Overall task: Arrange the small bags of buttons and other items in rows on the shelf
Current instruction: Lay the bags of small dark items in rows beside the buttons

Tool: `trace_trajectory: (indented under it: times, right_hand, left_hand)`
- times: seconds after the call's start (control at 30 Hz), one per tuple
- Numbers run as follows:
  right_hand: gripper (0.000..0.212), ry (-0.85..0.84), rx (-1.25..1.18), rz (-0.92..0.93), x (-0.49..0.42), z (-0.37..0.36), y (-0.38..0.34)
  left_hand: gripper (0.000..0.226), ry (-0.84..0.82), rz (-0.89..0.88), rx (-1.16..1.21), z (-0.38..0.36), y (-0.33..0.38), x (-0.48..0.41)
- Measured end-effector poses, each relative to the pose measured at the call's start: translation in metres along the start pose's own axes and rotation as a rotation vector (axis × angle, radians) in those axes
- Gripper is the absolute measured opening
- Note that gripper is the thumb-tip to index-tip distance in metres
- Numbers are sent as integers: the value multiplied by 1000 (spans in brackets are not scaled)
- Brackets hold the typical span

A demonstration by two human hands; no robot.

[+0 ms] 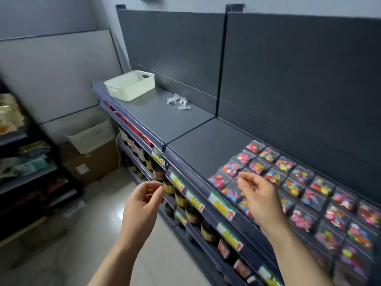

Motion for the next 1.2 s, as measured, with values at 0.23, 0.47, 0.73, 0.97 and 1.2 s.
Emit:
trace_trajectory:
  times: [0.23, 0.47, 0.73, 0.97, 1.2]
  right_hand:
    - [18, -2, -14, -2, -51, -138, -48]
    - [13, 54, -26, -45, -136, -197, -48]
    - [14, 121, 31, -123, -269, -244, -31]
    - [12, 141, 276, -84, -384, -270, -37]
    - [36, 119, 451, -92, -451, -306, -19]
  left_hand:
    - [5, -22, -38, -86, 75, 7, -132]
    - [6, -120, -65, -101, 58, 3, -246]
    - [4, -215, -59, -140, -11, -9, -388]
    - [6, -239, -46, -199, -59, -13, -493]
    - [5, -353, -76, -281, -117, -16, -573]
Point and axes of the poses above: each hand's wrist, its own x-axis away from the middle knuckle, its own z-axis out of the back of the hand, y = z × x, the point moved 7 cm from there along -x, towards the middle knuckle, and after that the axes turned 3 degrees about y, right-handed, at the moved point
